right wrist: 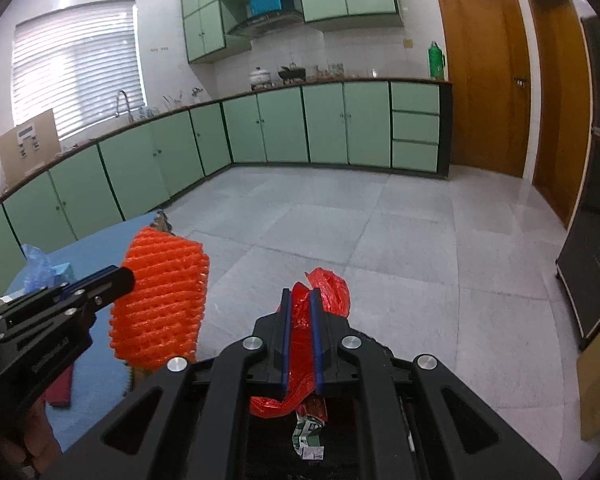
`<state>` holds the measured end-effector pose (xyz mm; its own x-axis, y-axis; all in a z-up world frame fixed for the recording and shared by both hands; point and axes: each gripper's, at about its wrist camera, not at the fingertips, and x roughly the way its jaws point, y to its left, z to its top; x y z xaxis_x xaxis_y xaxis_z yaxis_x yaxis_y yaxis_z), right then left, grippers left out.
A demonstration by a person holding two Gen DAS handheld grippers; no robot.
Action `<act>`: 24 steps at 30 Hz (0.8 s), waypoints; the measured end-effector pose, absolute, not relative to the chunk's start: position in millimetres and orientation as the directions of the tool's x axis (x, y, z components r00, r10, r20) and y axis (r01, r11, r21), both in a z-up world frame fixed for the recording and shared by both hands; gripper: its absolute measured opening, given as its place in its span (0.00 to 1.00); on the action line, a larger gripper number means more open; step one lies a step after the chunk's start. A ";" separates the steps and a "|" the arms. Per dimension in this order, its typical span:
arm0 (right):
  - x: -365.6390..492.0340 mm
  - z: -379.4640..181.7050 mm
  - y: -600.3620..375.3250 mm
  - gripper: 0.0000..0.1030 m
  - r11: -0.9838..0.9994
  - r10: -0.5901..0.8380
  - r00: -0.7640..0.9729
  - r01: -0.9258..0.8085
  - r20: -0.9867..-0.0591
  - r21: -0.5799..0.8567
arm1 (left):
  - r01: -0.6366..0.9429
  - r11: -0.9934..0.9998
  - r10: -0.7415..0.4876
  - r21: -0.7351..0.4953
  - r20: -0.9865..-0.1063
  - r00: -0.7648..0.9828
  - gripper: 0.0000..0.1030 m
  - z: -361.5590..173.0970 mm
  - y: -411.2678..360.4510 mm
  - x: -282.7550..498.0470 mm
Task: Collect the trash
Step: 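Carry the red bag and orange mesh to the bin and release both, then grasp a red scouring pad with each gripper from the blue mat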
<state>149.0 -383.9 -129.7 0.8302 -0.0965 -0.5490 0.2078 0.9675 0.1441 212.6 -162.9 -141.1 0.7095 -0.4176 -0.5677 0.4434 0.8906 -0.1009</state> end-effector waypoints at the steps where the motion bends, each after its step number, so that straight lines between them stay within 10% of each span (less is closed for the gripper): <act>1: 151.5 -134.9 -388.4 0.14 0.966 -0.100 0.821 0.216 -0.561 0.145 | 0.446 0.889 -0.421 -0.107 -0.577 0.700 0.17 -143.3 -163.8 215.3; 5: 155.8 -144.2 -397.7 0.33 0.960 -0.122 0.809 0.243 -0.575 0.137 | 0.444 0.886 -0.431 -0.133 -0.590 0.683 0.45 -148.1 -163.3 222.5; 13: 143.7 -134.6 -388.5 0.90 0.944 -0.186 0.831 0.300 -0.525 0.139 | 0.376 0.918 -0.379 -0.123 -0.548 0.746 0.65 -133.3 -129.7 212.0; 24: 135.4 -106.1 -308.9 0.94 0.974 -0.074 0.891 0.161 -0.448 0.158 | 0.134 0.989 -0.149 -0.066 -0.512 0.846 0.69 -106.8 -16.5 178.6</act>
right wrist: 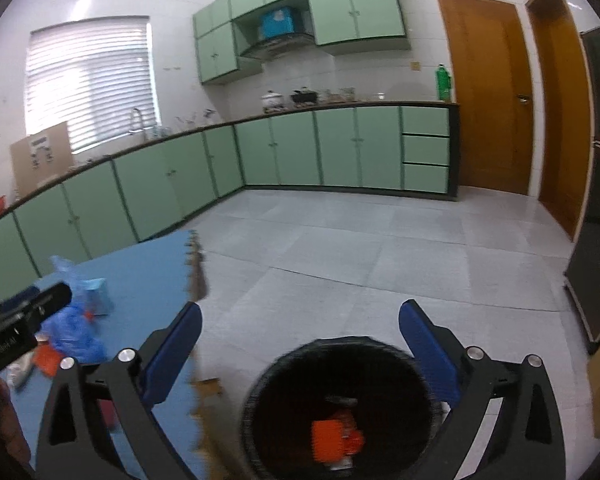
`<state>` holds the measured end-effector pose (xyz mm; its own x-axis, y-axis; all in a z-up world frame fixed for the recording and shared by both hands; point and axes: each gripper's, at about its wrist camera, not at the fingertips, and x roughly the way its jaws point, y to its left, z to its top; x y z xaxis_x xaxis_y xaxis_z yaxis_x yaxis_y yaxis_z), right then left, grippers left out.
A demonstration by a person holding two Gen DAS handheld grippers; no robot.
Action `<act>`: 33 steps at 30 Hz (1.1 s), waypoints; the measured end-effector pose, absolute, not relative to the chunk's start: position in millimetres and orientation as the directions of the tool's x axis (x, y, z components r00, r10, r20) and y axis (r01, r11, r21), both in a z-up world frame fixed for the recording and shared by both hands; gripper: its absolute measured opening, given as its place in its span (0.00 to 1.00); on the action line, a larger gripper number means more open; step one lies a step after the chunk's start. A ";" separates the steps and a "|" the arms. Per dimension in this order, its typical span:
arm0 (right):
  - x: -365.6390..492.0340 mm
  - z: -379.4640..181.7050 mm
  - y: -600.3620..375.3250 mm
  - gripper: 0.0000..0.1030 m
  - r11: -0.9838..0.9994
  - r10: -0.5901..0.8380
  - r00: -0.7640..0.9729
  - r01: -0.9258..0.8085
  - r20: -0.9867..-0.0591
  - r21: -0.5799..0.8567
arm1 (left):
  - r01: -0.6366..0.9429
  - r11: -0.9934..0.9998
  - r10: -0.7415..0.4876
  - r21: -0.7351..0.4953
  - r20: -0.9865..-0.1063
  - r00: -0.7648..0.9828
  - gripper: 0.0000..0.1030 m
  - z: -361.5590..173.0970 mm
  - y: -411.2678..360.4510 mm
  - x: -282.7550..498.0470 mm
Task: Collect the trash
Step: 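Grasp a red scouring pad with each gripper from the blue mat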
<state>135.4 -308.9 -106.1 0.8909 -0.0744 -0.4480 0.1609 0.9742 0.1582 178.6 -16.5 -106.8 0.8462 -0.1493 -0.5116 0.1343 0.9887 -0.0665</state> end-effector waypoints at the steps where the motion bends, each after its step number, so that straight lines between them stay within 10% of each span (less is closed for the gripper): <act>1: 135.3 -105.6 -298.6 0.94 0.976 -0.056 0.894 0.143 -0.445 0.164 | 0.113 0.991 -0.130 -0.065 -0.513 0.849 0.69 -105.4 -7.6 176.7; 33: 145.5 -162.4 -139.6 0.74 0.985 0.172 0.791 -0.146 -0.588 0.091 | -0.128 0.992 0.102 -0.002 -0.601 0.793 0.69 -151.0 117.4 133.3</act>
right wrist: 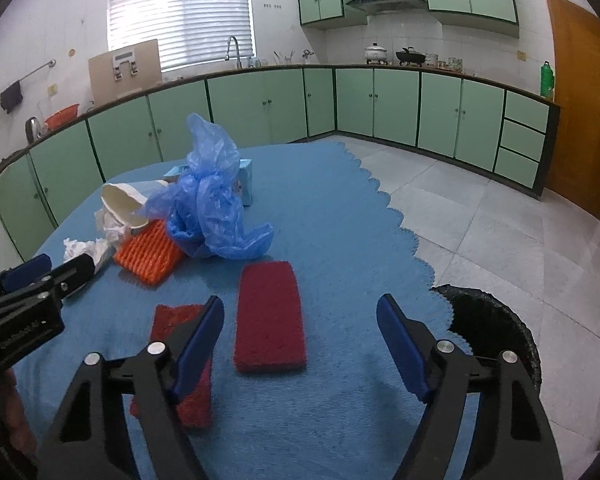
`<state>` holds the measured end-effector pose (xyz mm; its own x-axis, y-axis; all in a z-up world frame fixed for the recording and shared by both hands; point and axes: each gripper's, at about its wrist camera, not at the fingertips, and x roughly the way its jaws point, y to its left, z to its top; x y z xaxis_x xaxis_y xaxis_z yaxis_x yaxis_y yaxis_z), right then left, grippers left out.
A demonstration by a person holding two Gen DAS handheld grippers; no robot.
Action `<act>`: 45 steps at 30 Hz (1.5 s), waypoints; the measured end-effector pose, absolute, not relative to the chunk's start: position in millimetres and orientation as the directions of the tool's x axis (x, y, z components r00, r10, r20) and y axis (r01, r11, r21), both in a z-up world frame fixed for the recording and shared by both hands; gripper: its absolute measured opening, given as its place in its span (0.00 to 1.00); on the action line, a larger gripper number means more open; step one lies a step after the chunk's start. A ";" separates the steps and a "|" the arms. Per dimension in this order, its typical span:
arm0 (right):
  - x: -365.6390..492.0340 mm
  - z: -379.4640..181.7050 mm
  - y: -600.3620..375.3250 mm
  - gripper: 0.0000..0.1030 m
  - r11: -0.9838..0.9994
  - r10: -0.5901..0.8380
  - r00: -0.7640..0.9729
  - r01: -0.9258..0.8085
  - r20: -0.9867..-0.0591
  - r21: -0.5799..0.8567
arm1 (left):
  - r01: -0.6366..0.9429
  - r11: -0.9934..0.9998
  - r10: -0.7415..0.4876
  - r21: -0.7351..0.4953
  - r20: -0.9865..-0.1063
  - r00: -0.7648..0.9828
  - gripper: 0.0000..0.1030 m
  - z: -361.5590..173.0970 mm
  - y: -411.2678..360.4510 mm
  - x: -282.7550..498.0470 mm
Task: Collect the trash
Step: 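Grasp a red scouring pad with each gripper from the blue mat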
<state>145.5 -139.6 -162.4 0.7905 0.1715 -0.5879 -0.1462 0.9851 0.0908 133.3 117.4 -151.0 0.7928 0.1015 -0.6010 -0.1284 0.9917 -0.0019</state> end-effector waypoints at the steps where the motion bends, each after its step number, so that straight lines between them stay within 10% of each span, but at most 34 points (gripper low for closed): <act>1: 145.4 -163.8 -138.8 0.73 0.984 0.175 0.787 -0.149 -0.591 0.094 | -0.131 0.991 0.103 -0.003 -0.602 0.792 0.69 -151.5 118.3 133.3; 12: 146.4 -172.5 -128.2 0.61 0.980 0.192 0.758 -0.183 -0.623 0.079 | -0.136 0.991 0.103 -0.007 -0.611 0.785 0.69 -154.8 120.4 135.7; 18: 150.8 -177.8 -124.7 0.40 0.975 0.210 0.725 -0.205 -0.656 0.085 | -0.134 0.991 0.102 -0.006 -0.615 0.782 0.69 -156.2 117.3 136.0; 45: 142.9 -152.6 -207.8 0.39 0.993 0.100 0.797 -0.048 -0.596 0.103 | -0.003 1.000 -0.014 -0.026 -0.658 0.753 0.69 -172.6 34.1 137.1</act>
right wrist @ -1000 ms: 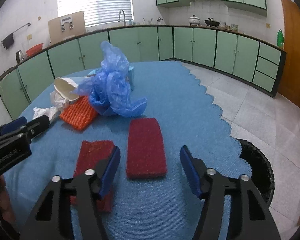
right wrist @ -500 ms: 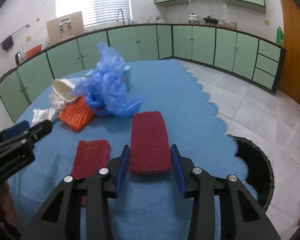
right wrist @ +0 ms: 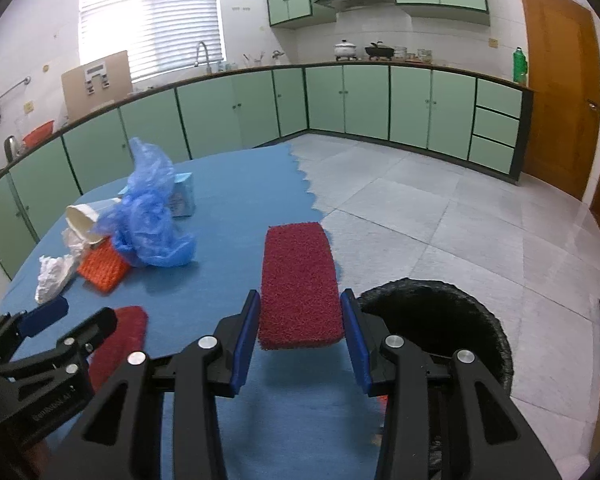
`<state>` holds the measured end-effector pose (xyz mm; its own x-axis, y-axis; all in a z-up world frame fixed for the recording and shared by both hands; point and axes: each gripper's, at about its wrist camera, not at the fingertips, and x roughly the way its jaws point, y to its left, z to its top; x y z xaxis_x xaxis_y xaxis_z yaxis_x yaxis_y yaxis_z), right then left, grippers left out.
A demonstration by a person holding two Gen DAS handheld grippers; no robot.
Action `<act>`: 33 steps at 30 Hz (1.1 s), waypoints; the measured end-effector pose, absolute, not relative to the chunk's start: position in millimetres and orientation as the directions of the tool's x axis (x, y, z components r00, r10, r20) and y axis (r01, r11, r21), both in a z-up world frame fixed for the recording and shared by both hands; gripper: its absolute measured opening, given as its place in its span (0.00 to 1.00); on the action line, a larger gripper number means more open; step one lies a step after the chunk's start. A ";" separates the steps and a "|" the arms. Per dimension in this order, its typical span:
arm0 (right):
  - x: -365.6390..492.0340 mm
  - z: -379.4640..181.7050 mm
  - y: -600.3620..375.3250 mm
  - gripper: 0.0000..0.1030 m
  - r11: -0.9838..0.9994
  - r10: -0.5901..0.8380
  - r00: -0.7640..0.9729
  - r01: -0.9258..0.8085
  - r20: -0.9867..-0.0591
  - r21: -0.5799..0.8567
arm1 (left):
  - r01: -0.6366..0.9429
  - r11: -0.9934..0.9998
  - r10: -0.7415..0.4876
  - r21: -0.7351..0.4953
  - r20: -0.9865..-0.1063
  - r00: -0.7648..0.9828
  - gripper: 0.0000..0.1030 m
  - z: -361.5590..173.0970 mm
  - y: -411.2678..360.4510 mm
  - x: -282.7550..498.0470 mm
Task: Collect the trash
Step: 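Grasp a red scouring pad with each gripper from the blue mat, then carry both red scouring pads over the bin and release them inside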
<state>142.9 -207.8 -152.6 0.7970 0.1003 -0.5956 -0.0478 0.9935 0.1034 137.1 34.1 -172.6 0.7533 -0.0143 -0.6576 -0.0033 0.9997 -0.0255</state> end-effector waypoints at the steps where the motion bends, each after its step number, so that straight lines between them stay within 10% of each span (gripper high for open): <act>1: 142.4 -153.1 -212.1 0.39 0.994 0.097 0.796 -0.043 -0.597 0.104 | -0.005 1.000 -0.012 -0.025 -0.661 0.750 0.69 -174.0 30.2 137.7; 15: 138.1 -157.4 -228.3 0.39 0.992 0.097 0.801 -0.032 -0.591 0.118 | -0.060 0.998 0.034 -0.012 -0.718 0.696 0.71 -197.4 9.3 144.6; 20: 137.0 -159.4 -228.9 0.39 0.992 0.101 0.797 -0.033 -0.596 0.123 | -0.056 0.998 0.020 -0.028 -0.710 0.704 0.46 -196.7 12.7 142.4; 33: 131.6 -145.0 -233.2 0.39 0.993 0.084 0.816 -0.020 -0.572 0.117 | -0.021 0.999 -0.009 -0.038 -0.662 0.750 0.43 -167.9 8.2 135.7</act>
